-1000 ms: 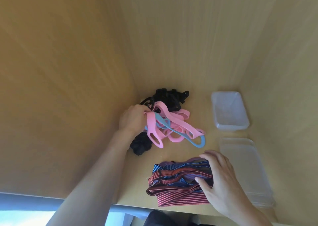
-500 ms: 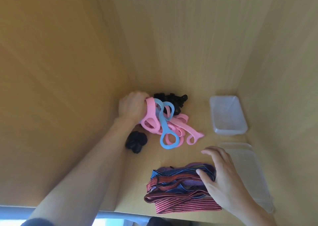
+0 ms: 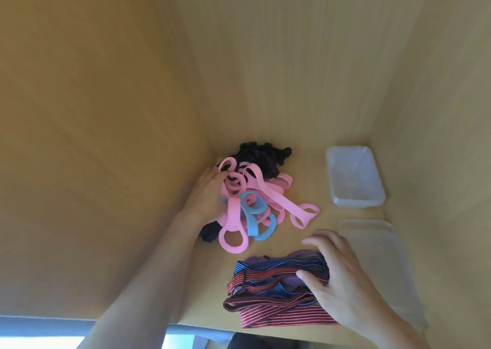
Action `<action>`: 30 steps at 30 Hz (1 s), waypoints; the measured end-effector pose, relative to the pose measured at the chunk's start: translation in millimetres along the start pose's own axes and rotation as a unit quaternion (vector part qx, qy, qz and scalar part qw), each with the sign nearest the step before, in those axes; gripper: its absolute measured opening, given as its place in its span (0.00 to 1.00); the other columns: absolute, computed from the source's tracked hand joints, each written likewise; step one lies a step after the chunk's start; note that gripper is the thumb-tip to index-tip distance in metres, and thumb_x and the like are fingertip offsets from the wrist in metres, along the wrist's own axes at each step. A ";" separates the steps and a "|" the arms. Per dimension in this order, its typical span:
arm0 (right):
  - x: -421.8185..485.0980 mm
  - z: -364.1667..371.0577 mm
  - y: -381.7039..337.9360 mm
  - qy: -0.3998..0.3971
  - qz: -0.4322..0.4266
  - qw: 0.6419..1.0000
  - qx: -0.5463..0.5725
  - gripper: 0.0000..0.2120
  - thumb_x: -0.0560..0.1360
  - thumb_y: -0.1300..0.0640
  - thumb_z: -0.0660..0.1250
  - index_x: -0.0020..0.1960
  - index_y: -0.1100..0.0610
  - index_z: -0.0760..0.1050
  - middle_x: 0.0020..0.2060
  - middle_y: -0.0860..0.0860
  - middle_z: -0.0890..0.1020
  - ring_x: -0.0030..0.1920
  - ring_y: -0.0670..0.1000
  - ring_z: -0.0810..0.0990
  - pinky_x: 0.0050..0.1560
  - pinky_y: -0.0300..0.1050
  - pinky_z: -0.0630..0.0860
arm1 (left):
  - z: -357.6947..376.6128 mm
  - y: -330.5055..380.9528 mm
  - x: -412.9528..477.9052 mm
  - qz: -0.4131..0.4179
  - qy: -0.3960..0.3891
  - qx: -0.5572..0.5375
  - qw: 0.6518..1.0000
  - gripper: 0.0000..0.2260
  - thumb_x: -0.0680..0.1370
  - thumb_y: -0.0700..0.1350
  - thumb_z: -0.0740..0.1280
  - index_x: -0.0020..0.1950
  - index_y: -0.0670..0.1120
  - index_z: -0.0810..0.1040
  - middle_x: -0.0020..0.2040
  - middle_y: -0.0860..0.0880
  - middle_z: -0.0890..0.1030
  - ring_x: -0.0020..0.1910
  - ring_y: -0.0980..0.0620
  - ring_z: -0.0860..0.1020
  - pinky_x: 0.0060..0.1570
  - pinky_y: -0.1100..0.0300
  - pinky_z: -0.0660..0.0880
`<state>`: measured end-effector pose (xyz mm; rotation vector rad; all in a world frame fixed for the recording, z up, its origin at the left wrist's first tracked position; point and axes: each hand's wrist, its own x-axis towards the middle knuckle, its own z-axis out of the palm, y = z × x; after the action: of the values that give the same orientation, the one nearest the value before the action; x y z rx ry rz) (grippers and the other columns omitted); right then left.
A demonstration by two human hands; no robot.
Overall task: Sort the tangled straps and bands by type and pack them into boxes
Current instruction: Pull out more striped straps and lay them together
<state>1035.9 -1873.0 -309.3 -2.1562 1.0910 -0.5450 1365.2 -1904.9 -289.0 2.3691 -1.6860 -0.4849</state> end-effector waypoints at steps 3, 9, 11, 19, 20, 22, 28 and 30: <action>-5.2 0.5 0.8 -0.093 -0.025 0.993 -0.072 0.37 0.68 0.32 0.67 0.73 0.43 0.63 0.73 0.37 0.57 0.76 0.44 0.51 0.77 0.45 0.54 | -5.6 8.2 -25.6 -0.002 0.041 -0.010 0.999 0.36 0.74 0.36 0.71 0.80 0.48 0.61 0.82 0.44 0.55 0.81 0.46 0.51 0.77 0.54 0.53; -7.1 12.4 12.3 -0.207 -0.006 0.947 -0.245 0.67 0.56 0.24 0.72 0.78 0.41 0.31 0.76 0.42 0.26 0.73 0.50 0.20 0.75 0.62 0.29 | 15.0 39.5 -109.0 0.069 0.071 -0.131 0.986 0.17 0.74 0.46 0.68 0.63 0.55 0.76 0.60 0.58 0.77 0.59 0.62 0.75 0.59 0.58 0.75; -5.0 17.0 15.8 -0.217 0.004 0.939 -0.266 0.70 0.54 0.25 0.73 0.78 0.42 0.29 0.76 0.45 0.26 0.75 0.55 0.22 0.75 0.64 0.28 | 29.6 46.1 -132.3 0.087 -0.011 -0.097 0.991 0.22 0.71 0.62 0.70 0.64 0.61 0.73 0.58 0.64 0.75 0.58 0.65 0.73 0.59 0.63 0.74; 0.3 32.5 24.2 -0.226 0.010 0.933 -0.278 0.64 0.62 0.33 0.77 0.81 0.48 0.38 0.80 0.47 0.44 0.79 0.60 0.45 0.80 0.58 0.44 | 89.6 44.3 -151.1 0.166 -0.124 0.140 0.968 0.52 0.67 0.65 0.72 0.81 0.56 0.44 0.79 0.53 0.53 0.78 0.50 0.52 0.79 0.52 0.47; 0.6 33.4 24.1 -0.222 0.010 0.935 -0.277 0.62 0.63 0.34 0.77 0.81 0.49 0.41 0.80 0.47 0.49 0.78 0.60 0.49 0.80 0.56 0.49 | 92.4 43.4 -150.0 0.168 -0.114 0.139 0.969 0.50 0.69 0.64 0.71 0.81 0.55 0.44 0.79 0.52 0.54 0.77 0.50 0.53 0.79 0.52 0.48; 1.3 36.1 23.7 -0.207 0.005 0.937 -0.281 0.56 0.66 0.36 0.75 0.81 0.50 0.45 0.78 0.48 0.54 0.77 0.60 0.54 0.78 0.56 0.55 | 94.6 40.9 -146.3 0.171 -0.100 0.139 0.970 0.47 0.70 0.64 0.68 0.81 0.55 0.45 0.79 0.52 0.55 0.77 0.50 0.54 0.78 0.52 0.50; 15.3 47.4 14.9 -0.178 0.006 0.938 -0.297 0.48 0.68 0.36 0.73 0.78 0.50 0.53 0.74 0.48 0.63 0.72 0.59 0.63 0.70 0.55 0.64 | 86.3 29.1 -128.2 0.165 -0.076 0.181 0.966 0.44 0.72 0.65 0.67 0.81 0.56 0.48 0.78 0.55 0.58 0.77 0.52 0.56 0.78 0.52 0.51; 20.2 48.9 13.7 -0.177 0.011 0.936 -0.304 0.47 0.68 0.35 0.73 0.78 0.50 0.54 0.73 0.48 0.64 0.71 0.58 0.64 0.69 0.55 0.63 | 82.7 27.8 -124.9 0.162 -0.092 0.176 0.967 0.47 0.70 0.65 0.70 0.81 0.56 0.49 0.80 0.55 0.56 0.79 0.52 0.53 0.78 0.53 0.47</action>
<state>1069.9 -1877.9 -351.9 -2.6173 1.1738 0.2348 1272.8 -1793.9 -337.2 2.2521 -2.3664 -0.3818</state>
